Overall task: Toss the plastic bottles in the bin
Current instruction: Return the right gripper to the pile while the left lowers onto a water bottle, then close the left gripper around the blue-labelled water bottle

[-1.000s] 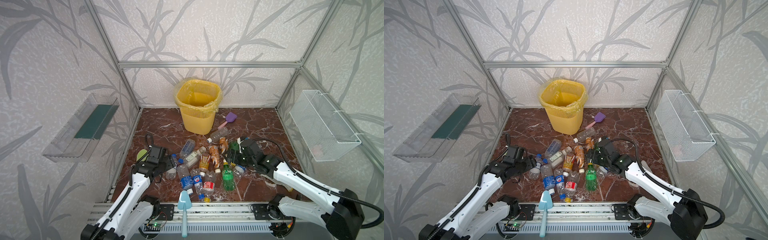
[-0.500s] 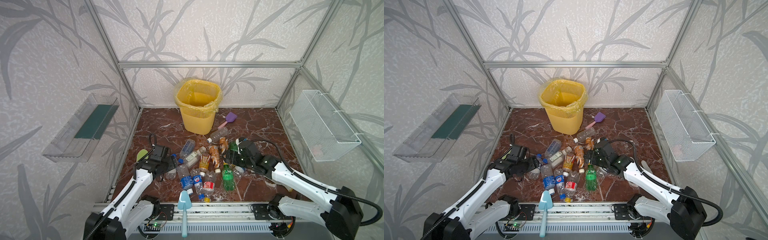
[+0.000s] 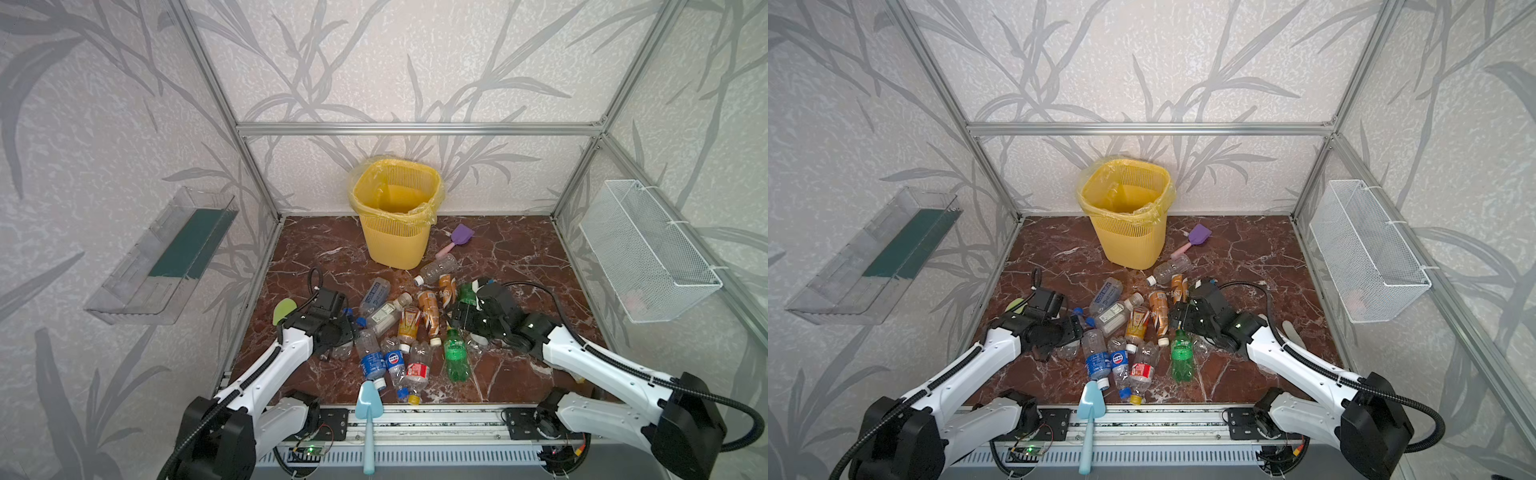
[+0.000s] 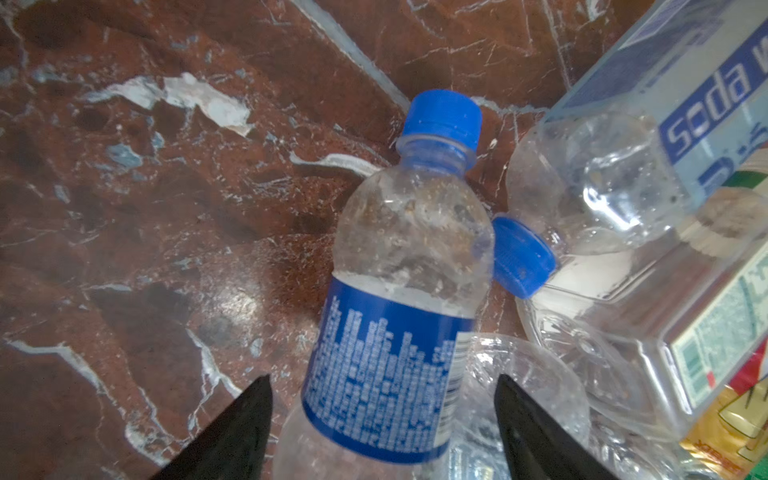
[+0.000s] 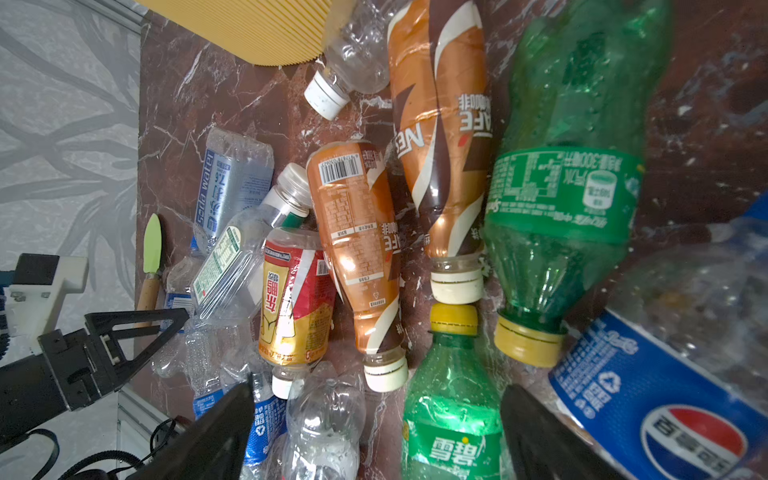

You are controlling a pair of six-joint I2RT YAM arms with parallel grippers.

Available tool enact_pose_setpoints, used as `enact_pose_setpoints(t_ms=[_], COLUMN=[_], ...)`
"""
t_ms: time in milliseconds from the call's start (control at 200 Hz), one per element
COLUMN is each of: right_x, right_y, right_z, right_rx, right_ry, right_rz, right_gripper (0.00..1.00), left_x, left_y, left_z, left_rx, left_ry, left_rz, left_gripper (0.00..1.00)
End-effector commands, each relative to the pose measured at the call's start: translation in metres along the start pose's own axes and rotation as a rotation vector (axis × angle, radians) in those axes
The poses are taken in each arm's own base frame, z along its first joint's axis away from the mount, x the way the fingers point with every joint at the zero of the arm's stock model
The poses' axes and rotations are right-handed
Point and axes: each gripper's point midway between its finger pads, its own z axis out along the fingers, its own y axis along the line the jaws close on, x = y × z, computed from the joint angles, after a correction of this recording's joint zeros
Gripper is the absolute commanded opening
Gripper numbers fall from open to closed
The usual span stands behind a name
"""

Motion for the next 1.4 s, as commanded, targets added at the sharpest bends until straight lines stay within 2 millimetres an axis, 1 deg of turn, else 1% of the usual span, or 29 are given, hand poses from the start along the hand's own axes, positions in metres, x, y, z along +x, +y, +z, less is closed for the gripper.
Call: enact_pose_setpoints(t_ms=[0,85,175,395,805,960,1055,1175,1264,1309,1399], right_x=[-0.001,0.000,0.000,0.002,0.004,0.005,0.005,0.006,0.006,0.006,0.006], right_y=[-0.003,-0.004,-0.006,-0.007,-0.009,-0.010,-0.010,-0.011,-0.013,-0.013,-0.014], right_z=[-0.002,-0.002,-0.001,0.002,0.004,0.005,0.005,0.006,0.006,0.005,0.005], right_rx=[0.005,0.010,0.017,0.020,0.028,0.030,0.028,0.028,0.032,0.033,0.035], right_ry=[-0.025,-0.024,-0.022,-0.014,-0.004,-0.003,-0.003,-0.003,-0.006,-0.007,-0.008], right_rz=[0.004,0.004,0.007,0.008,0.006,0.006,0.006,0.007,0.006,0.006,0.006], right_gripper=[0.93,0.93,0.93,0.93,0.92,0.92,0.91,0.91,0.91,0.91,0.91], left_x=[0.001,-0.001,-0.001,-0.002,0.006,0.005,0.006,0.007,0.008,0.007,0.008], left_y=[0.006,0.009,0.011,0.016,0.021,0.022,0.023,0.023,0.024,0.023,0.024], left_z=[0.000,-0.001,0.001,0.002,0.010,0.008,0.008,0.008,0.009,0.009,0.010], left_rx=[-0.039,-0.055,-0.067,-0.101,-0.146,-0.146,-0.149,-0.147,-0.148,-0.147,-0.151], left_ry=[-0.004,-0.015,-0.015,-0.012,0.041,0.031,0.035,0.038,0.040,0.037,0.039], left_rz=[-0.005,-0.019,-0.030,-0.050,-0.084,-0.088,-0.088,-0.088,-0.086,-0.085,-0.084], left_gripper=[0.82,0.76,0.73,0.73,0.73,0.67,0.66,0.67,0.74,0.76,0.74])
